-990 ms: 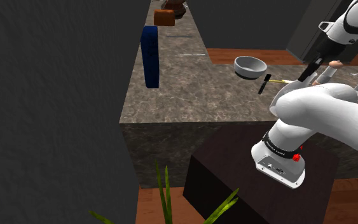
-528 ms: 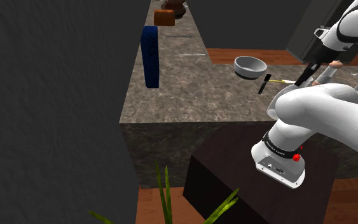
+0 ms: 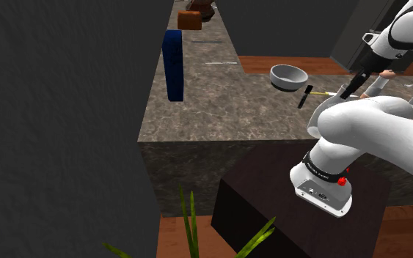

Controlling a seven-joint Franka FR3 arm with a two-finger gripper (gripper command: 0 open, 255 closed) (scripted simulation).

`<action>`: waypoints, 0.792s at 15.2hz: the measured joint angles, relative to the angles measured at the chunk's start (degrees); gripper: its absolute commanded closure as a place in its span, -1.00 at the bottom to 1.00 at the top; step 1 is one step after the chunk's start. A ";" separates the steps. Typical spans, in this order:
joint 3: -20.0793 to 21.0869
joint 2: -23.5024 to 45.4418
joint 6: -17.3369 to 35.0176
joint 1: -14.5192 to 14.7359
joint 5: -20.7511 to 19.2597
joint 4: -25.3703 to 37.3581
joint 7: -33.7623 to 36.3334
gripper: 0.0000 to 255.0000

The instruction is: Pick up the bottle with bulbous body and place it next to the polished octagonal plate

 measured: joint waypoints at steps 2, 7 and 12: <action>0.00 0.00 0.00 0.00 0.00 0.00 0.00 -1.00; 4.65 0.16 -5.24 1.64 4.31 5.69 -0.24 -1.00; 5.06 0.58 -5.73 2.04 4.78 6.65 -0.27 -1.00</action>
